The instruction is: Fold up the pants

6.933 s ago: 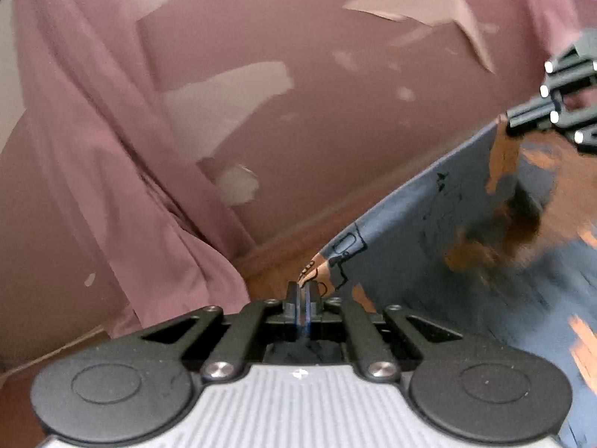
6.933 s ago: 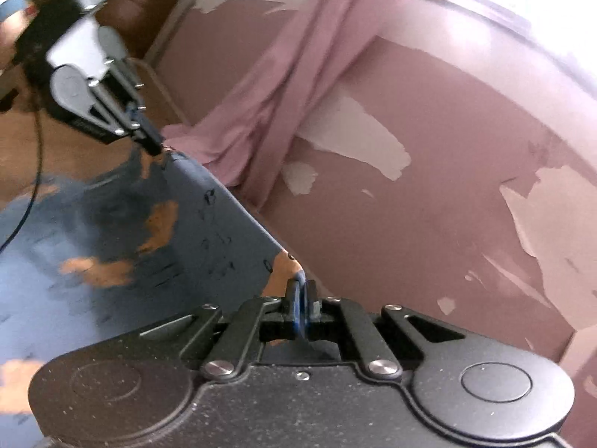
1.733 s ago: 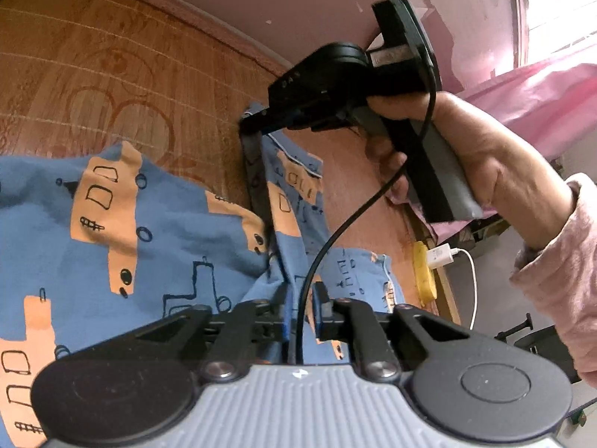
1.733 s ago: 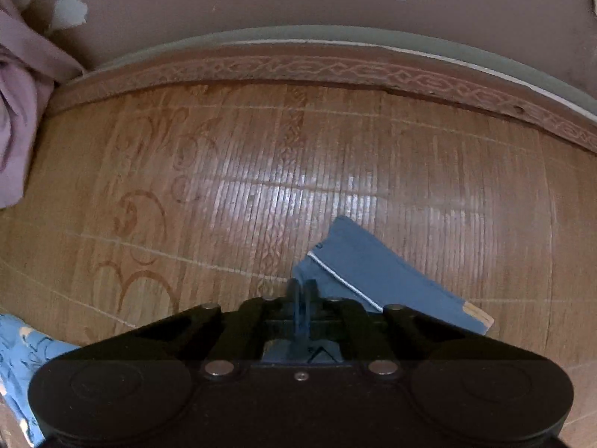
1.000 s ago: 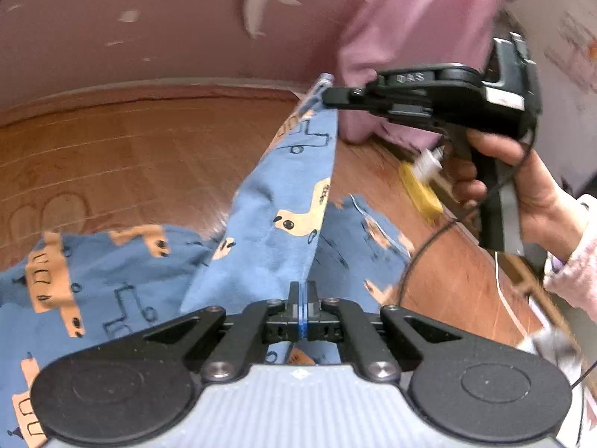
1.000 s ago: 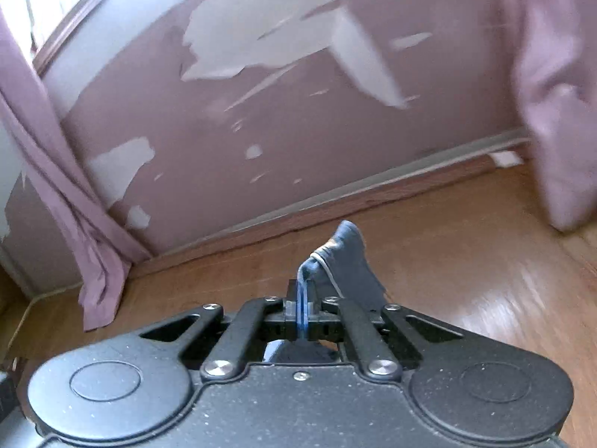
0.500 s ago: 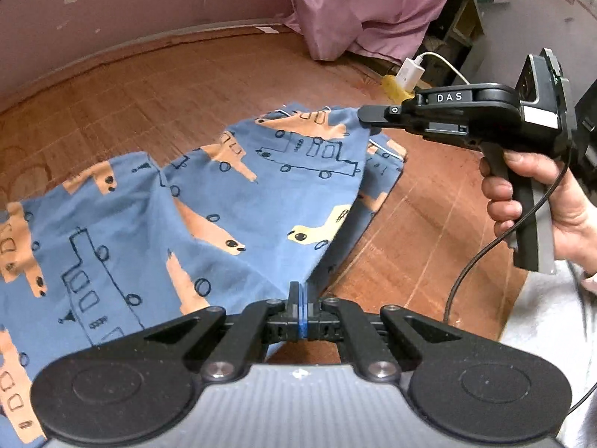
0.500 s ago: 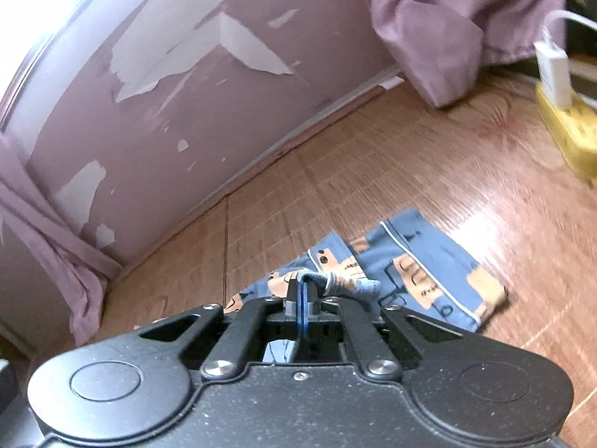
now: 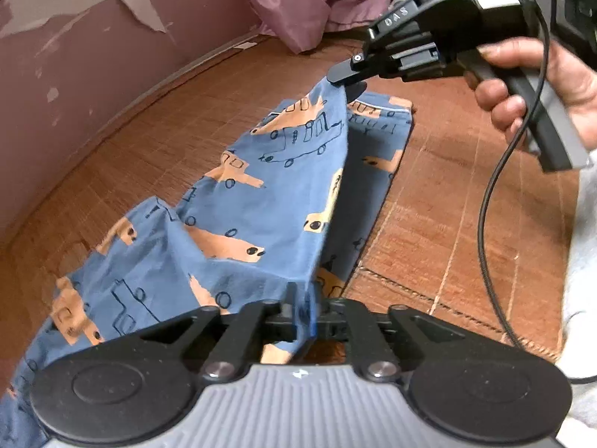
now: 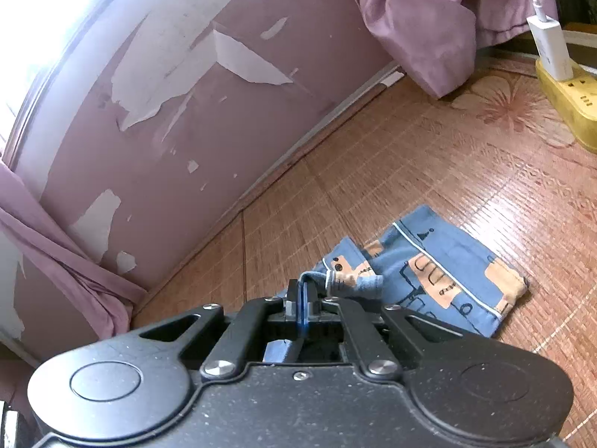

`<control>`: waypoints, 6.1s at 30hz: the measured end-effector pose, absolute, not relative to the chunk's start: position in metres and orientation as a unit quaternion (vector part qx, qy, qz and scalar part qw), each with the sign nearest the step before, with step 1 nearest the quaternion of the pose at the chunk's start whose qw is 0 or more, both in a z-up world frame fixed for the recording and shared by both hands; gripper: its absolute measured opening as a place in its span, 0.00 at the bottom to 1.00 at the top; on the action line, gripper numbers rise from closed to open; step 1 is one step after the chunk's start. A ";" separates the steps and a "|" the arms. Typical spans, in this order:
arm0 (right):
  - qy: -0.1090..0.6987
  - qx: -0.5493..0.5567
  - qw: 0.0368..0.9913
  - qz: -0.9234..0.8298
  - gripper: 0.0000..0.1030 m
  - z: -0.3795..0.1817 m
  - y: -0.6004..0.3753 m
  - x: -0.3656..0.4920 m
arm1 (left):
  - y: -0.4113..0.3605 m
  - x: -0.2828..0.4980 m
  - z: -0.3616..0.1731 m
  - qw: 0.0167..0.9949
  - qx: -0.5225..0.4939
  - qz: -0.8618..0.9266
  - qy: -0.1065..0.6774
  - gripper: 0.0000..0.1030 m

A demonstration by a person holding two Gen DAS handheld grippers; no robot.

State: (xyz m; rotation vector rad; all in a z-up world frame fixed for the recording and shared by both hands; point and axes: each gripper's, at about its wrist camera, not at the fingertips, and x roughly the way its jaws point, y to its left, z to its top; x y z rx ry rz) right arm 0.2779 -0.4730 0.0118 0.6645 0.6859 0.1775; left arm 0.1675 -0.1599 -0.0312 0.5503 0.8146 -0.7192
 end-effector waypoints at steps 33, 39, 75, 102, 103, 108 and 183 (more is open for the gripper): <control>0.379 0.096 0.917 -0.078 0.00 0.011 -0.467 0.254 | -0.178 0.178 -0.021 0.815 0.243 -0.370 0.373 0.00; 0.328 0.012 0.942 -0.071 0.00 0.023 -0.443 0.253 | -0.181 0.177 -0.027 0.810 0.253 -0.370 0.378 0.00; 0.382 -0.036 0.782 0.491 0.54 0.005 -0.242 0.425 | 0.063 0.285 -0.007 0.895 0.145 -0.134 0.401 0.72; 0.432 -0.072 0.712 0.549 0.23 -0.004 -0.188 0.417 | 0.055 0.247 -0.016 0.868 0.264 -0.239 0.345 0.04; 0.439 -0.059 0.715 0.541 0.23 -0.006 -0.188 0.422 | 0.053 0.247 -0.016 0.868 0.267 -0.238 0.343 0.04; 0.469 -0.011 0.710 0.525 0.28 -0.010 -0.180 0.442 | 0.054 0.242 -0.012 0.879 0.260 -0.221 0.334 0.16; 0.327 -0.018 0.940 0.091 0.82 0.023 -0.499 0.267 | -0.297 0.361 0.032 0.707 0.337 -0.460 0.419 0.86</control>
